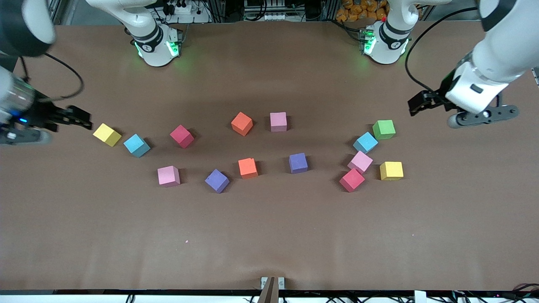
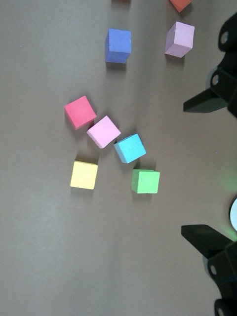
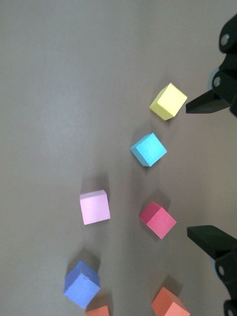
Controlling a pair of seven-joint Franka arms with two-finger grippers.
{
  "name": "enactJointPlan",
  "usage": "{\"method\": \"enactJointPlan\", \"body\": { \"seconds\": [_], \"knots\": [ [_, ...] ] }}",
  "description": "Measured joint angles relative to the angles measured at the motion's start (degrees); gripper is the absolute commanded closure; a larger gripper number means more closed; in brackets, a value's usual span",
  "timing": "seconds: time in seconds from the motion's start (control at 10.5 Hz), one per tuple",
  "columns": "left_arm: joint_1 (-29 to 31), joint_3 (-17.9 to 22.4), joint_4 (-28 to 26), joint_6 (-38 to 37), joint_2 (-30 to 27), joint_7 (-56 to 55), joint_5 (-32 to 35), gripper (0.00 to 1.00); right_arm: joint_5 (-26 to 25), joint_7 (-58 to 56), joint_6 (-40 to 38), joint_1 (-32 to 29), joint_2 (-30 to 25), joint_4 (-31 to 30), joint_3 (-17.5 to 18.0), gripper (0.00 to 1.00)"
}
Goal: Form number 2 with 11 blocks
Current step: 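Move the right gripper and the left gripper out over the cubes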
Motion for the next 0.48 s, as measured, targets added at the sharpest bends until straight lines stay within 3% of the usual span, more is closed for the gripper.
{"method": "enactJointPlan", "body": {
  "seconds": [0.48],
  "knots": [
    [-8.73, -0.71, -1.09, 2.90, 6.97, -3.78, -0.02, 0.00, 0.00, 0.05, 3.29, 2.70, 3.29, -4.50, 0.14, 0.00]
  ]
}}
